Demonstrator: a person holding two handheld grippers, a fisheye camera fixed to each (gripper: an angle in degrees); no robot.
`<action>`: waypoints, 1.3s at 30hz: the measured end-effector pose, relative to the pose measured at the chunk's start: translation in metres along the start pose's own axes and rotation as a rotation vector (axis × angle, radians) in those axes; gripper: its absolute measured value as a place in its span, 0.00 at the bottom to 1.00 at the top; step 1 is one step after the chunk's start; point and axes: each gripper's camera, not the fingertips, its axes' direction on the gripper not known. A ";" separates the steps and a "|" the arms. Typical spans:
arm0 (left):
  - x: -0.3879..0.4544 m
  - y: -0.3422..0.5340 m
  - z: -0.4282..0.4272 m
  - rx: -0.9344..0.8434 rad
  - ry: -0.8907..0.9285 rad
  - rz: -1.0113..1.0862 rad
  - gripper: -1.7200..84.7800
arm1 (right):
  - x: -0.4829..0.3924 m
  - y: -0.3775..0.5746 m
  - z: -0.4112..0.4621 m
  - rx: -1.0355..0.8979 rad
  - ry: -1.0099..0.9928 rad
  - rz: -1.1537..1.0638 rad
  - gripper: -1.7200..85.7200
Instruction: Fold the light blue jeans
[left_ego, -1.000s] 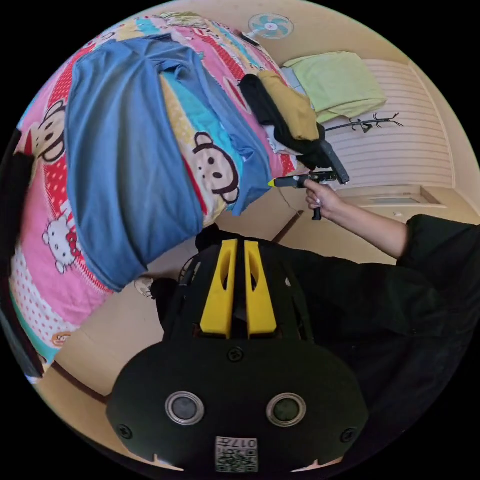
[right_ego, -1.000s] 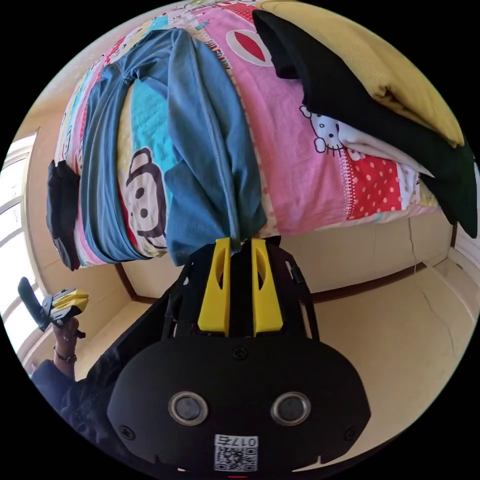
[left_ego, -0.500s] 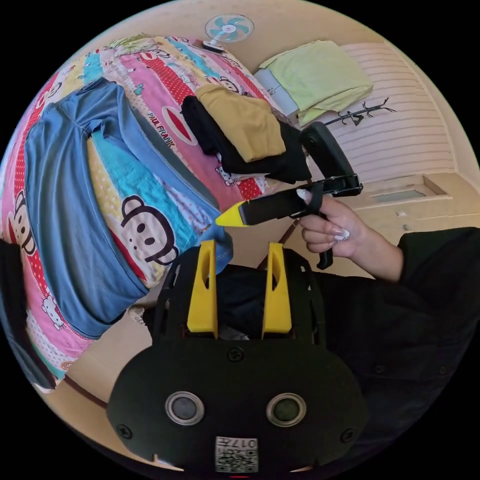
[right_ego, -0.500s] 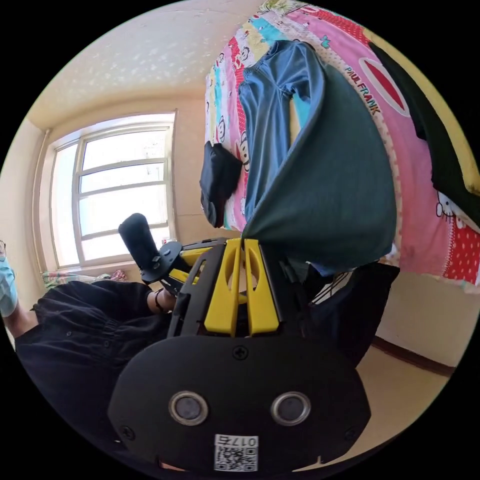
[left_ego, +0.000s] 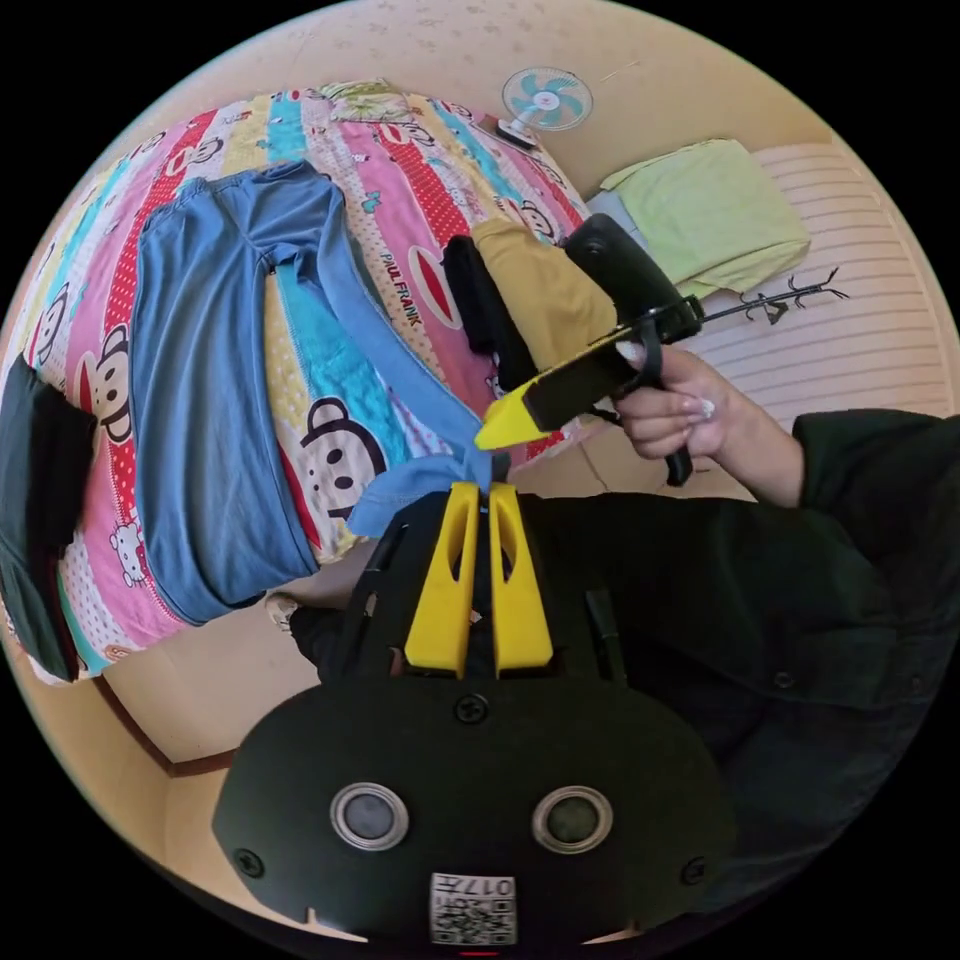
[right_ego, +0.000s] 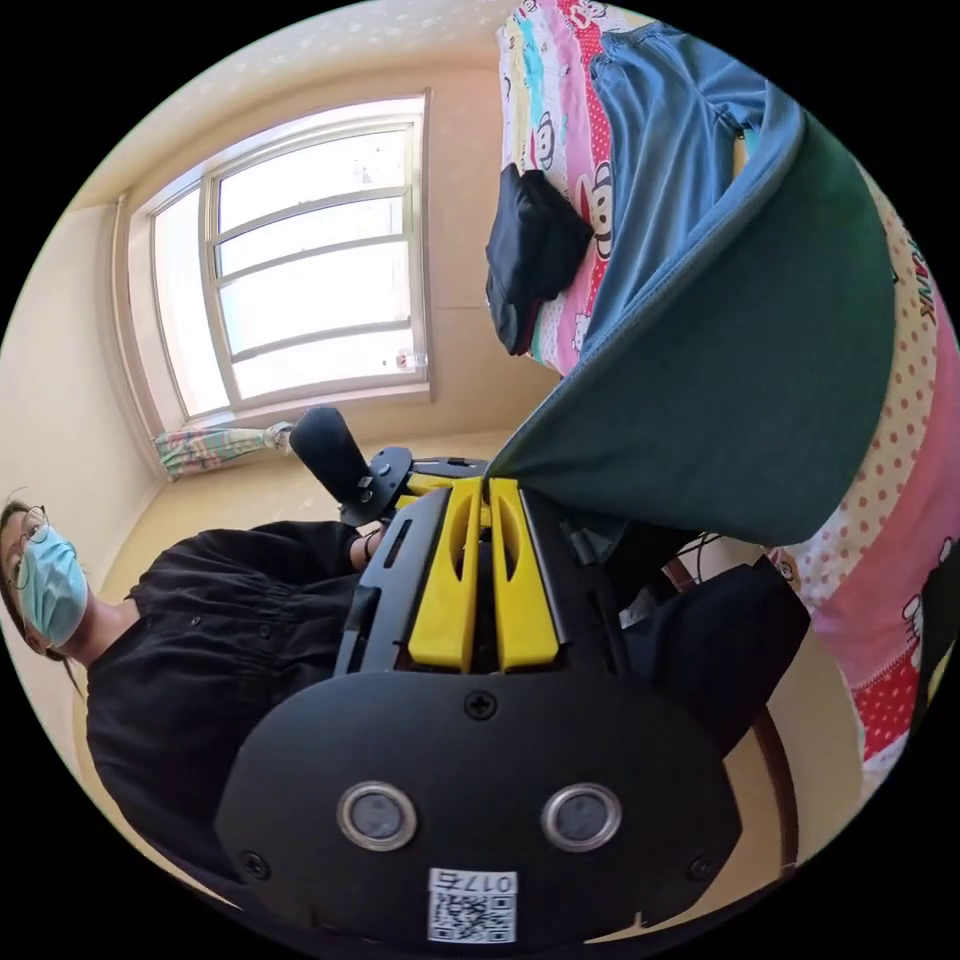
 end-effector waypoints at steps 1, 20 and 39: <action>0.000 0.005 -0.009 0.018 0.042 -0.026 0.02 | -0.001 -0.002 -0.006 -0.021 0.017 0.000 0.04; -0.003 0.052 -0.108 0.195 0.336 -0.167 0.02 | 0.062 -0.200 -0.099 0.542 0.700 0.402 0.10; -0.256 0.306 -0.189 0.530 0.474 -0.914 0.01 | -0.067 -0.378 0.133 0.303 0.576 0.005 0.11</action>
